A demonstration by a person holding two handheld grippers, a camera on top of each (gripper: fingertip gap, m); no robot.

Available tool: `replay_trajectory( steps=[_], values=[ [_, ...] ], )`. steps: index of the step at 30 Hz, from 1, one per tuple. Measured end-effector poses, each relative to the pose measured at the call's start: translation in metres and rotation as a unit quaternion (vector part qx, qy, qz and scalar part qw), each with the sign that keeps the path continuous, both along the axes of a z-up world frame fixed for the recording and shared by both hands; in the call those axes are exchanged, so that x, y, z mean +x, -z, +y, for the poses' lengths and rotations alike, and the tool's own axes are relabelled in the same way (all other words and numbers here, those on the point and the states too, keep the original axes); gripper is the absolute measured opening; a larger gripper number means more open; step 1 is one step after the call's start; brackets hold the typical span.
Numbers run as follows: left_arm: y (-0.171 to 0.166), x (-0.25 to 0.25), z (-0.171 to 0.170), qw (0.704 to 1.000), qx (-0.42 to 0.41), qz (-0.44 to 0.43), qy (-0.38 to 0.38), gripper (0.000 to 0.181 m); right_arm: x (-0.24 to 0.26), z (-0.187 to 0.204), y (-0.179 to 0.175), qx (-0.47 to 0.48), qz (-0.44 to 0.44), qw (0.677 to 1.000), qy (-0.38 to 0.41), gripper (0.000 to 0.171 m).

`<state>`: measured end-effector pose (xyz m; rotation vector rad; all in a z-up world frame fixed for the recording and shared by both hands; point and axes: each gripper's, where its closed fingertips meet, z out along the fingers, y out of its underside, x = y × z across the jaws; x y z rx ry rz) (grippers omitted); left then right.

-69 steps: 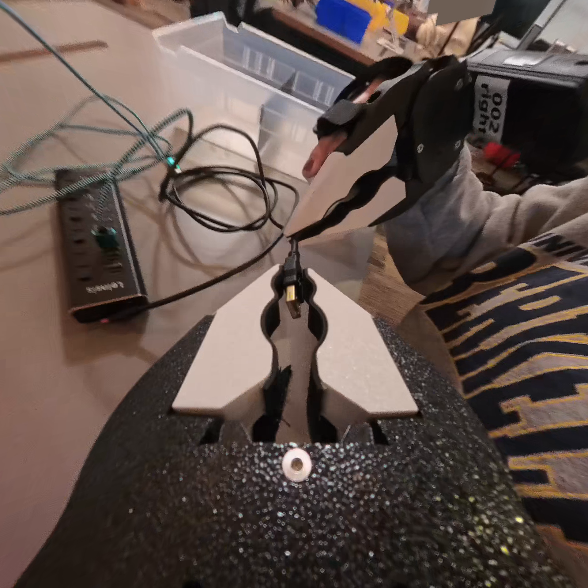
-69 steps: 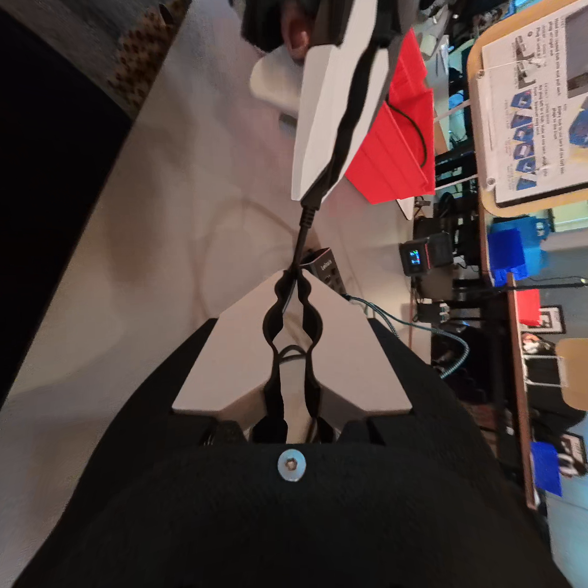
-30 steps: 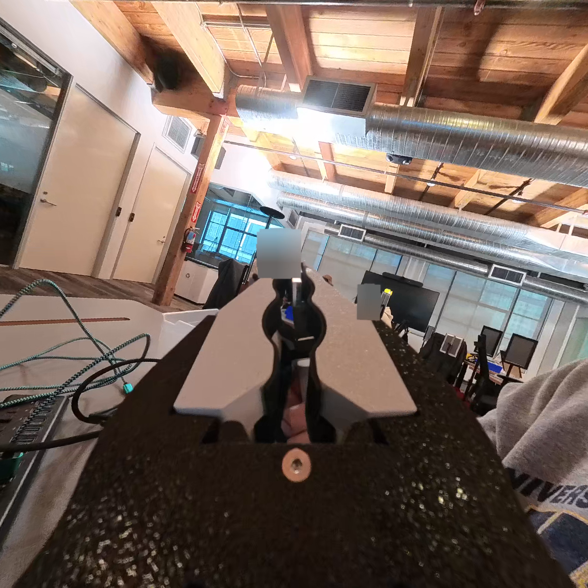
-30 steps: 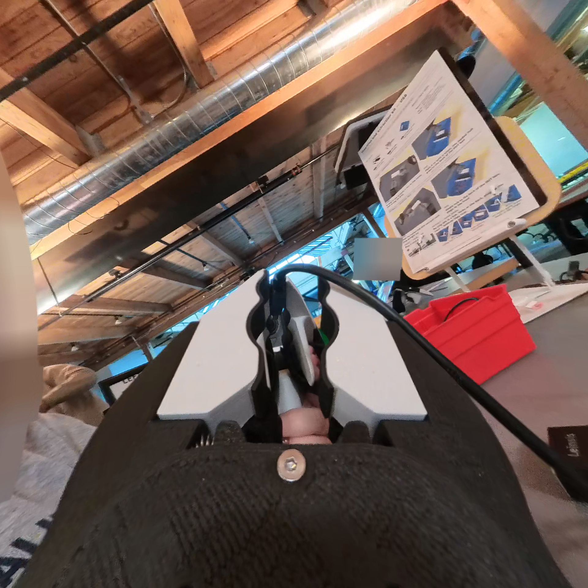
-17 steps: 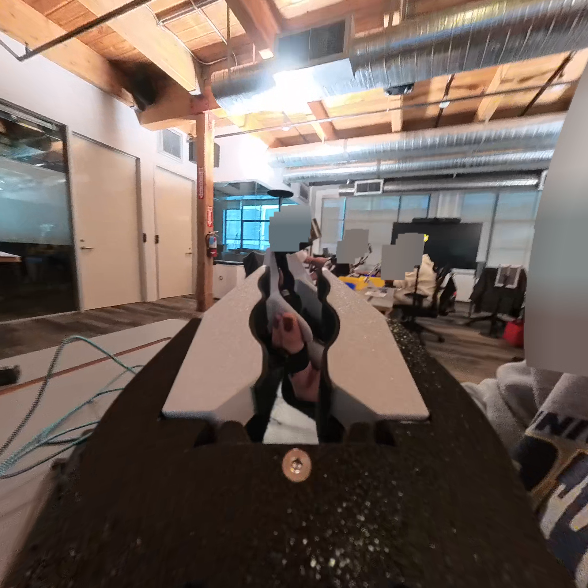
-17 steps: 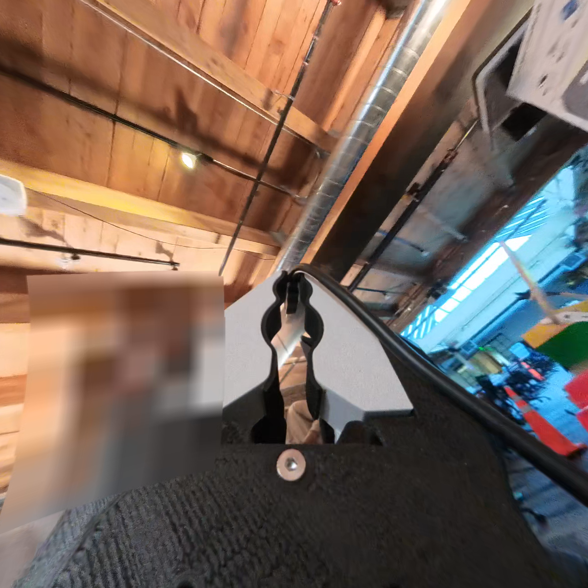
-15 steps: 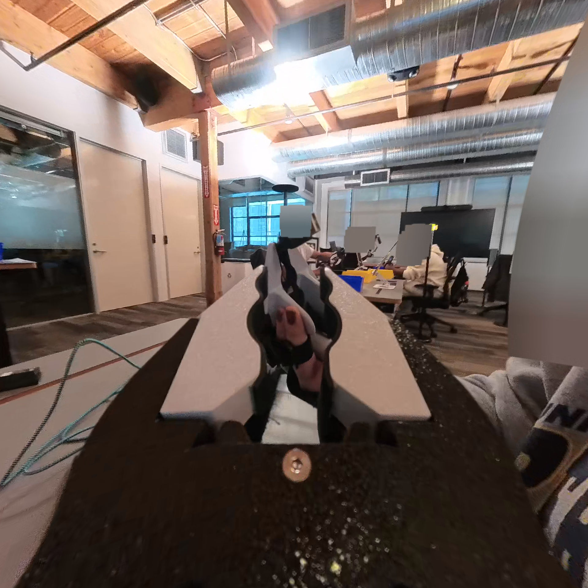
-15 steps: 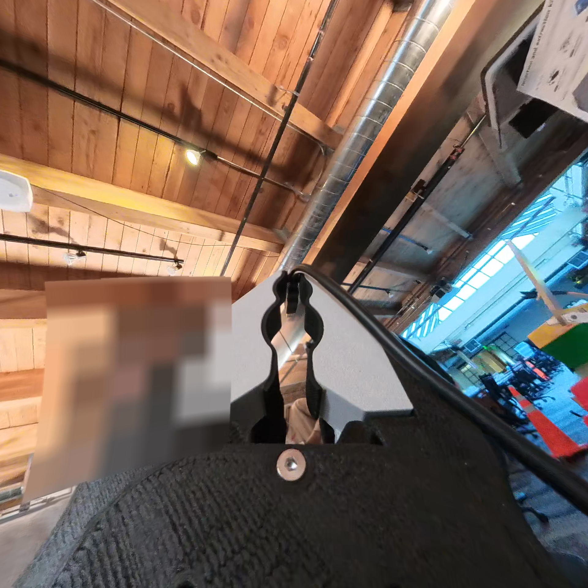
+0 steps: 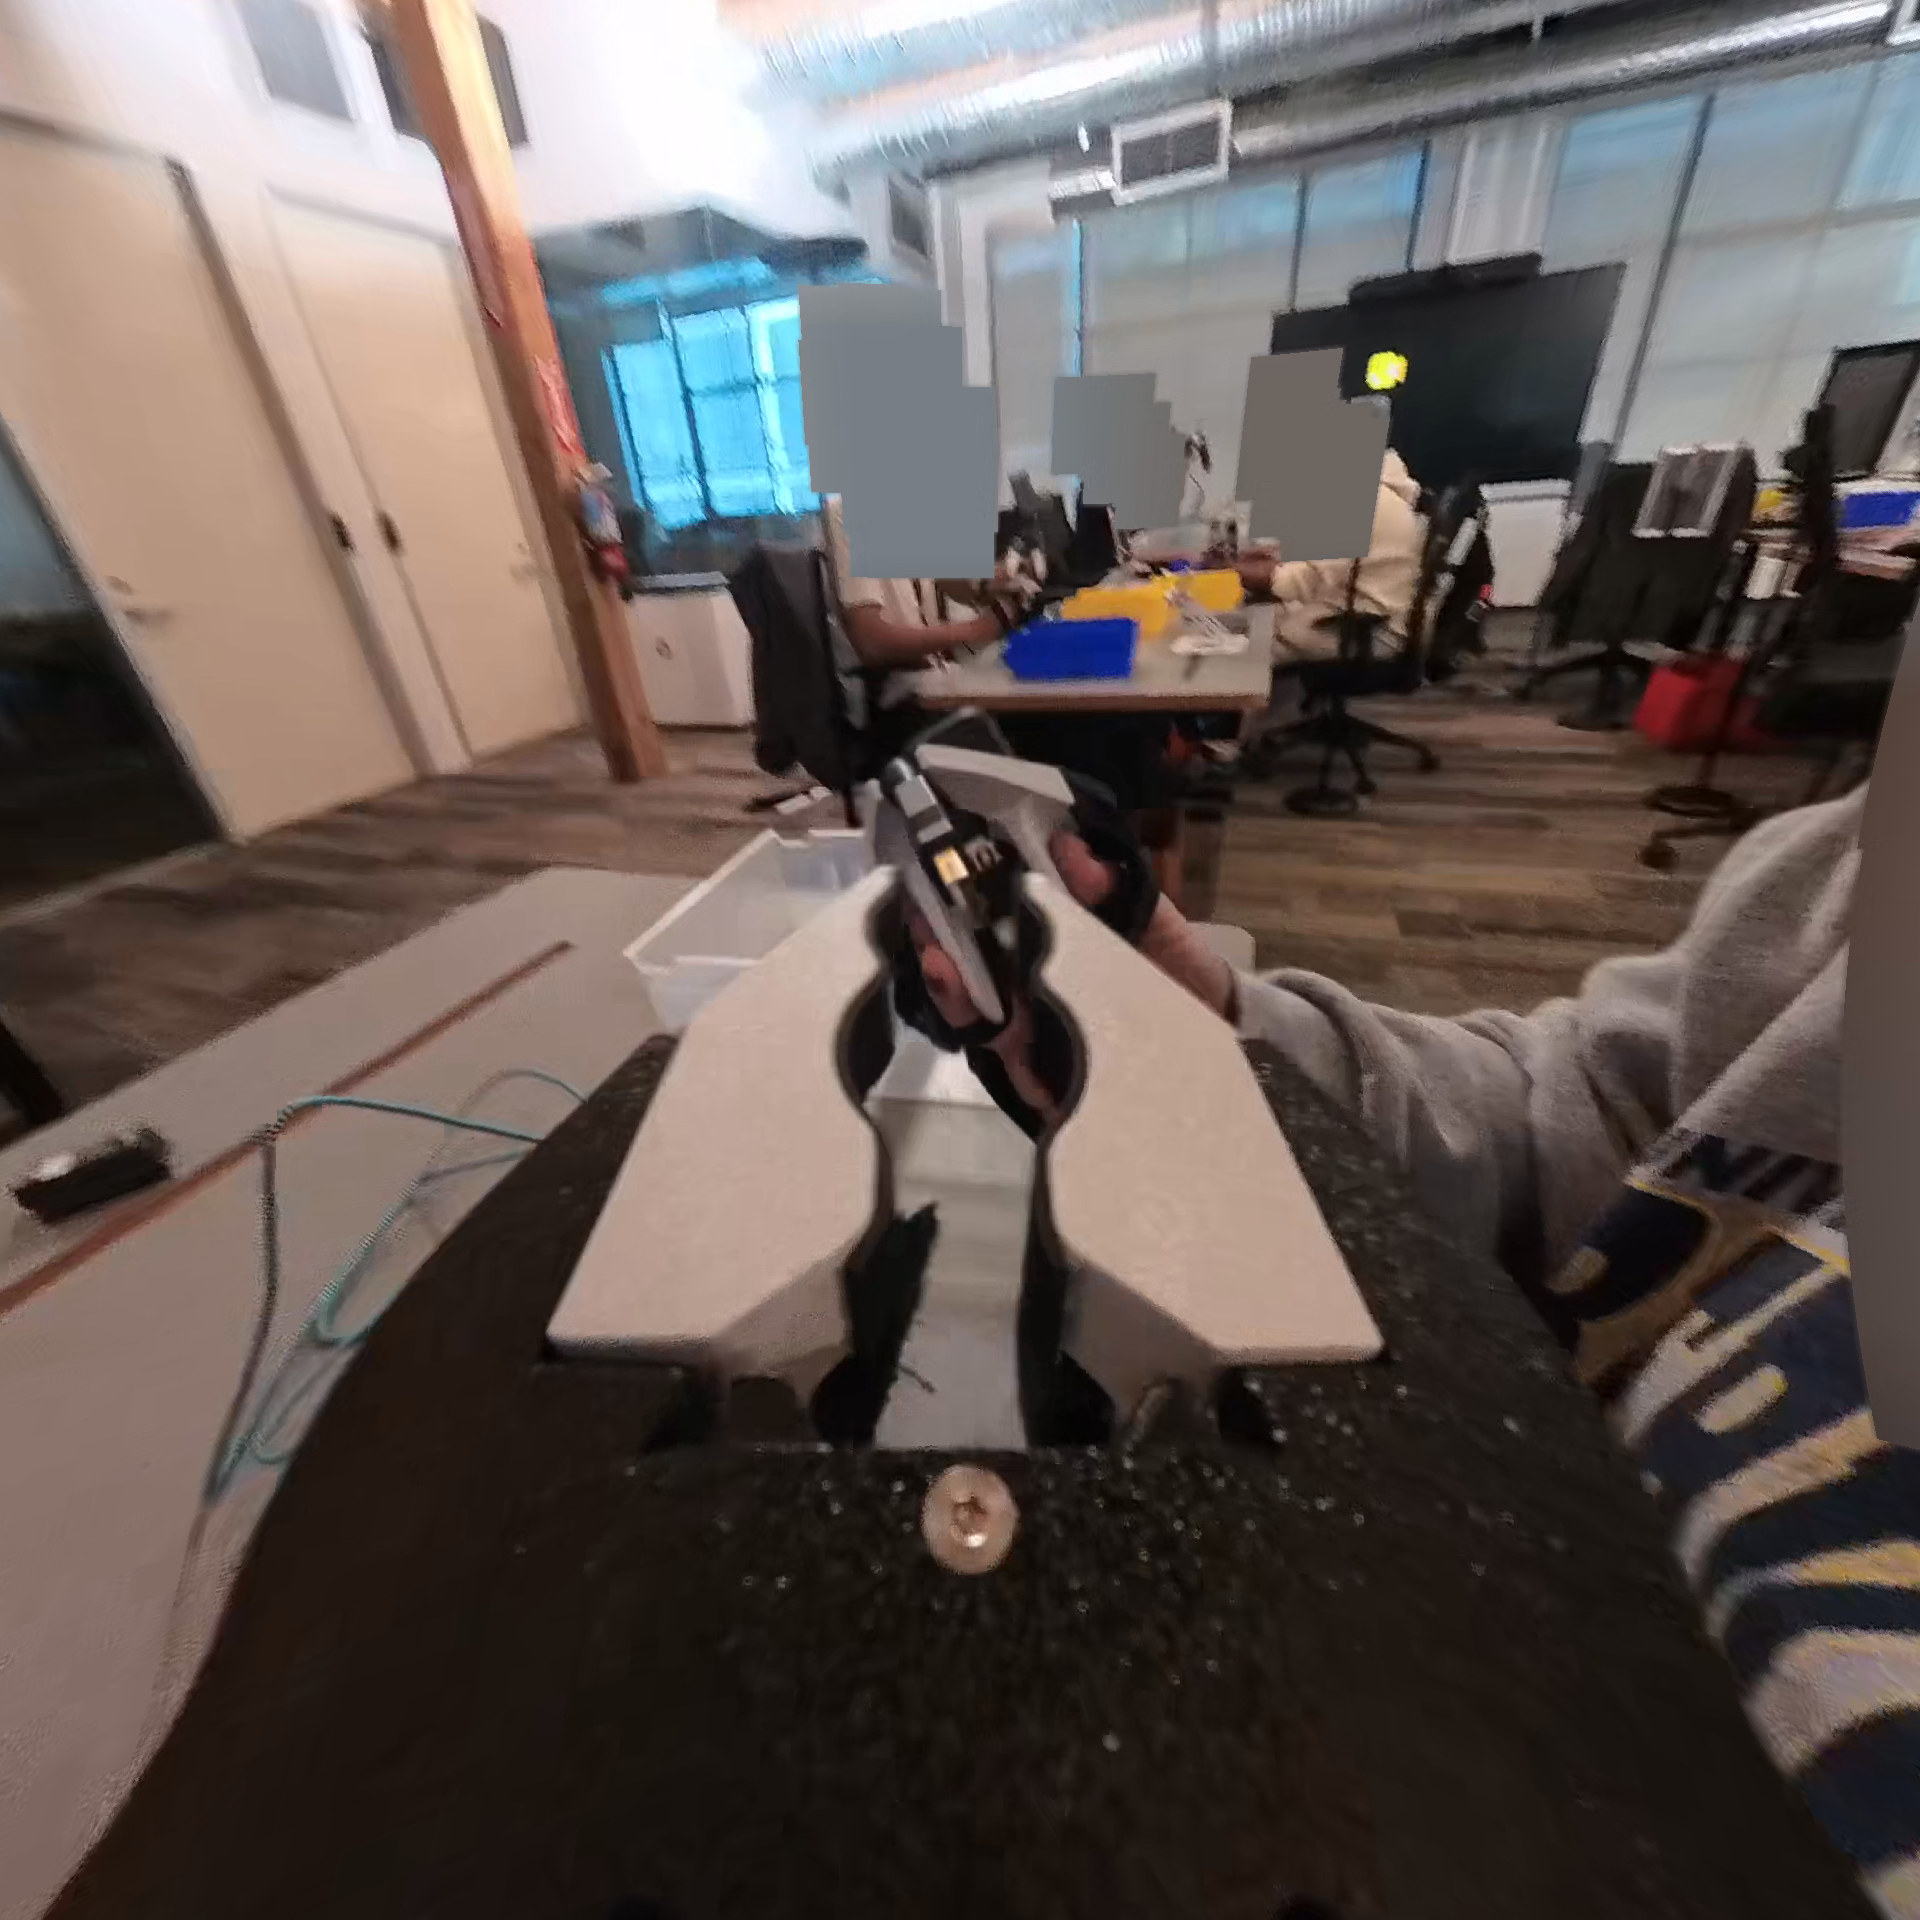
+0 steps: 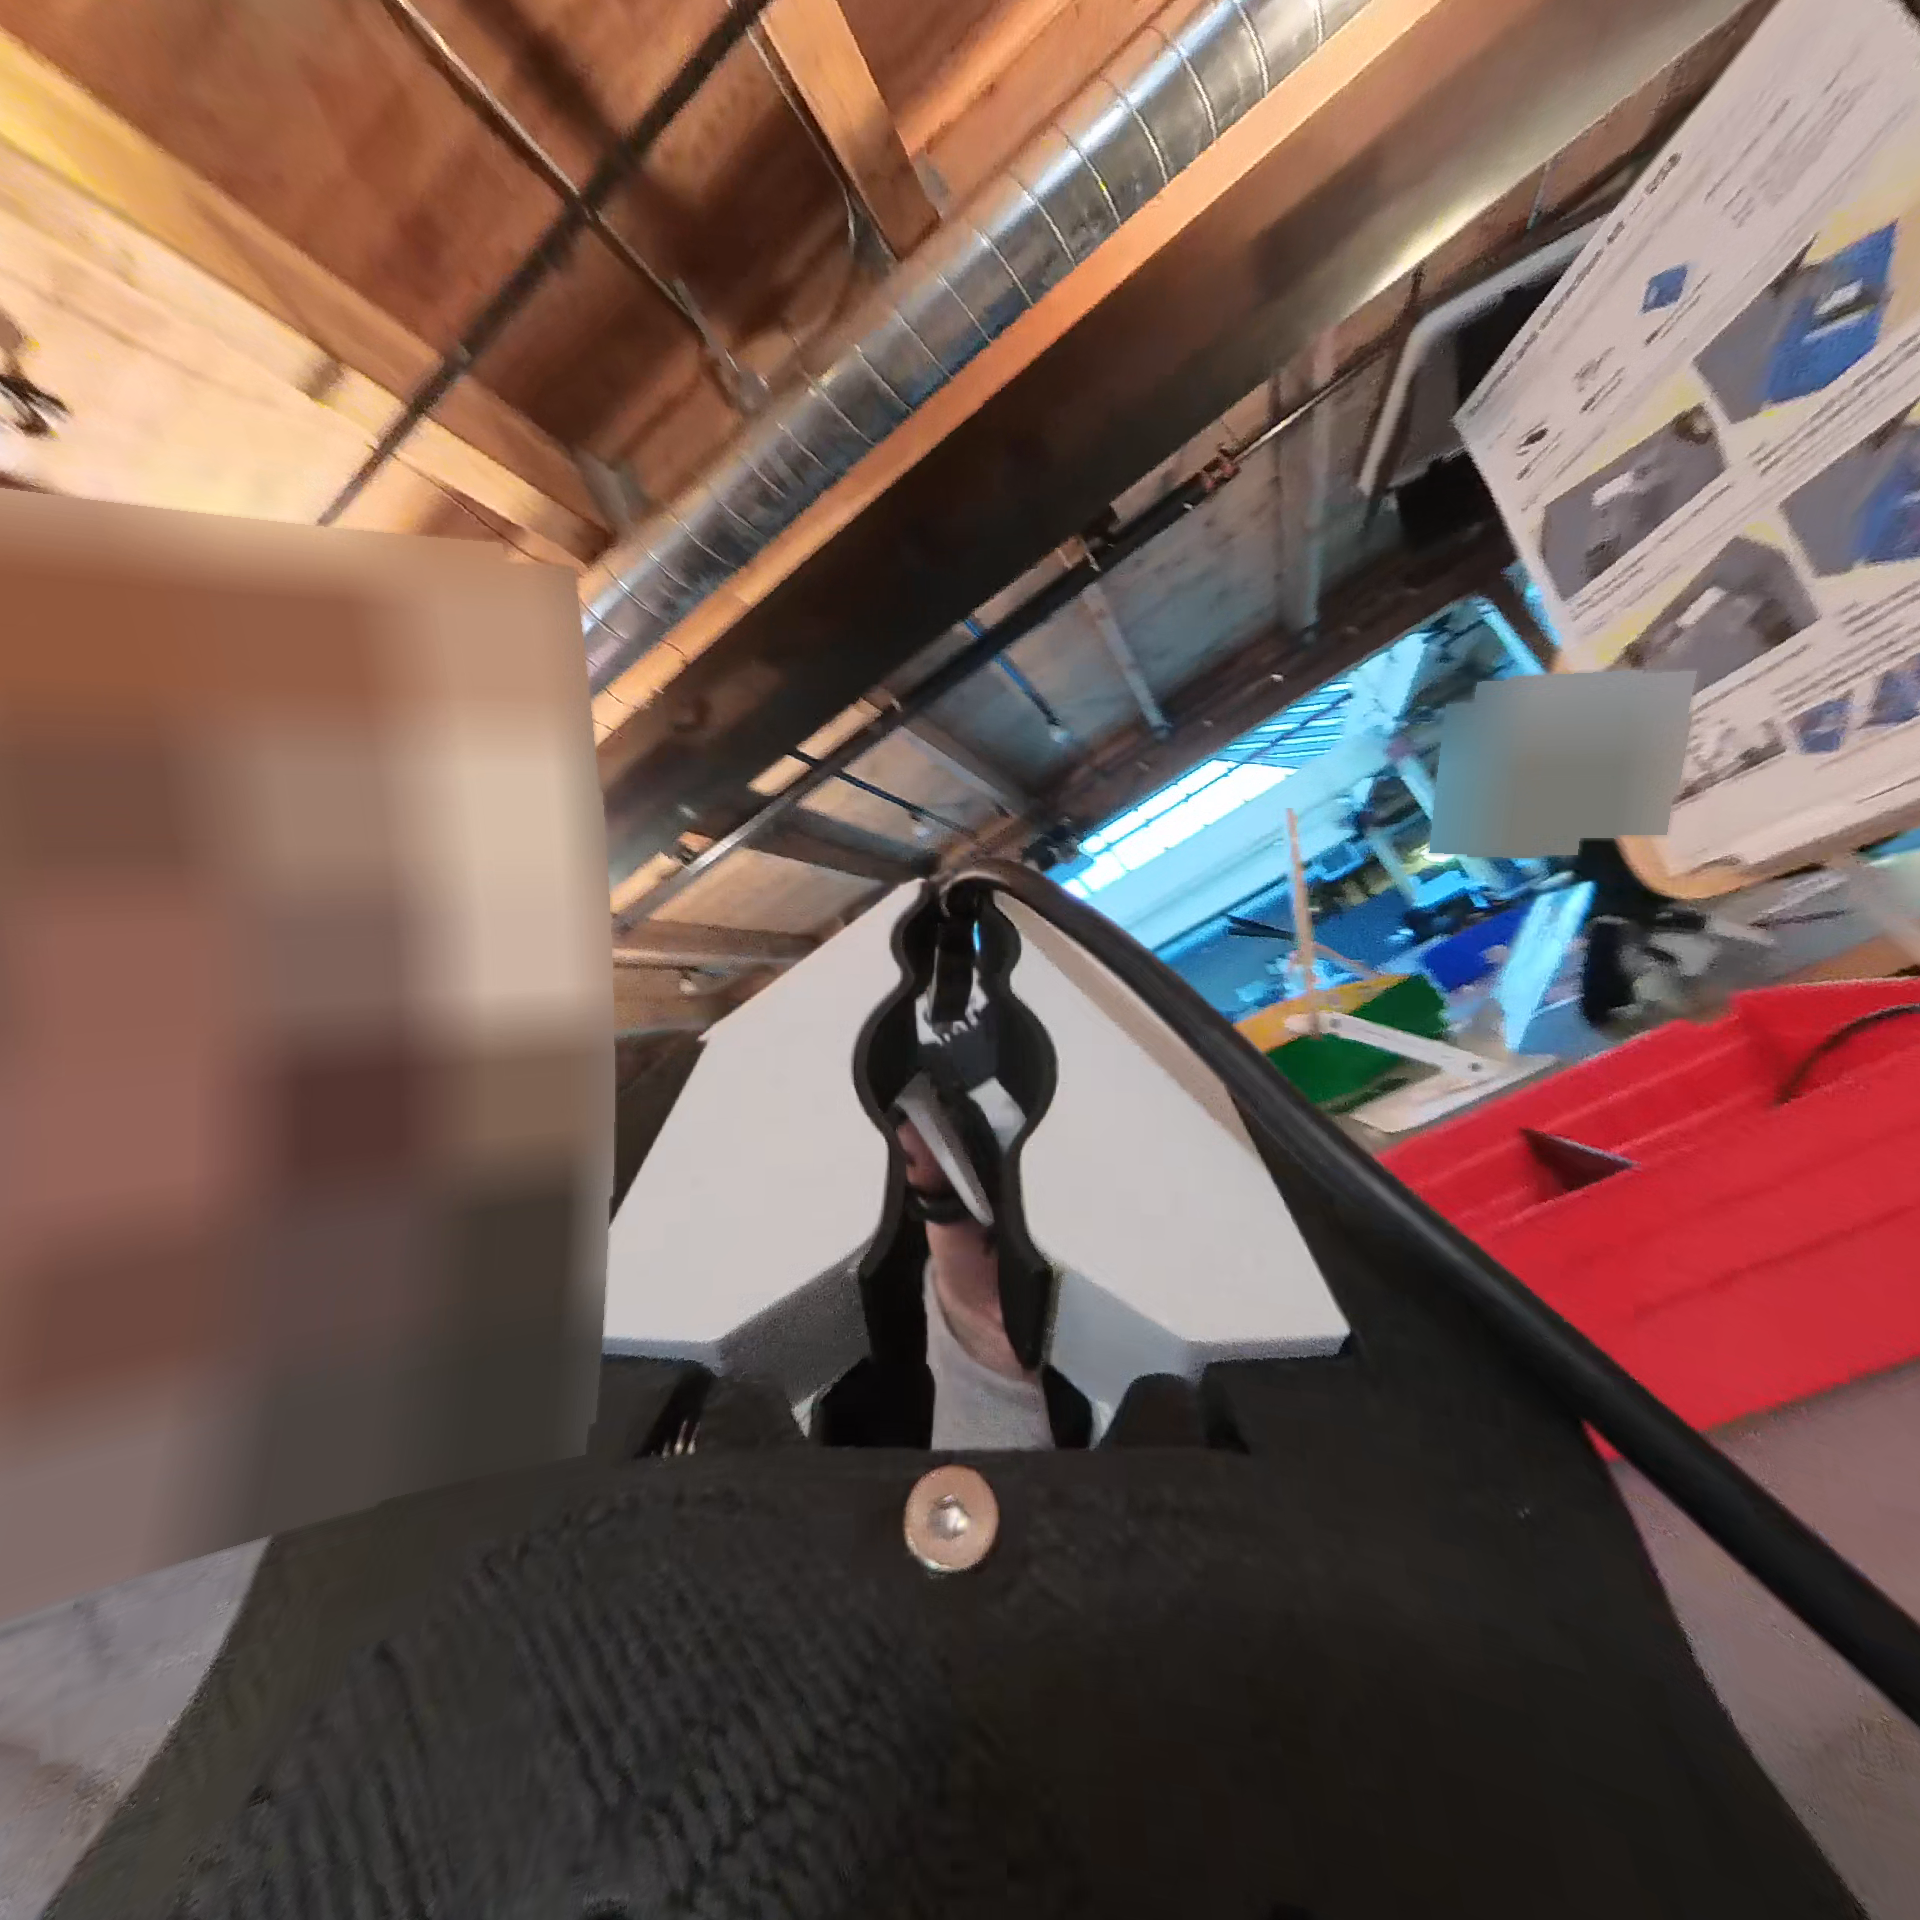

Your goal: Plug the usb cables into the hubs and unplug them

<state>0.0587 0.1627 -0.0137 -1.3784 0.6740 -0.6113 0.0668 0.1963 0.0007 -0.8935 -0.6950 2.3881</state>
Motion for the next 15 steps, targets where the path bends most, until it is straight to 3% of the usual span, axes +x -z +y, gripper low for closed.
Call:
replay_trajectory(
  steps=[1, 15],
  values=[
    [0.0026, 0.0009, 0.0005, 1.000, -0.015, 0.010, 0.011, 0.005, 0.0009, -0.0002, -0.0009, 0.013, -0.004, 1.000, 0.012, 0.005],
    [0.0074, -0.0054, 0.0064, 1.000, 0.009, -0.025, 0.003, 0.001, 0.0008, -0.0030, -0.0031, 0.094, -0.032, 0.991, 0.091, 0.005]
  ],
)
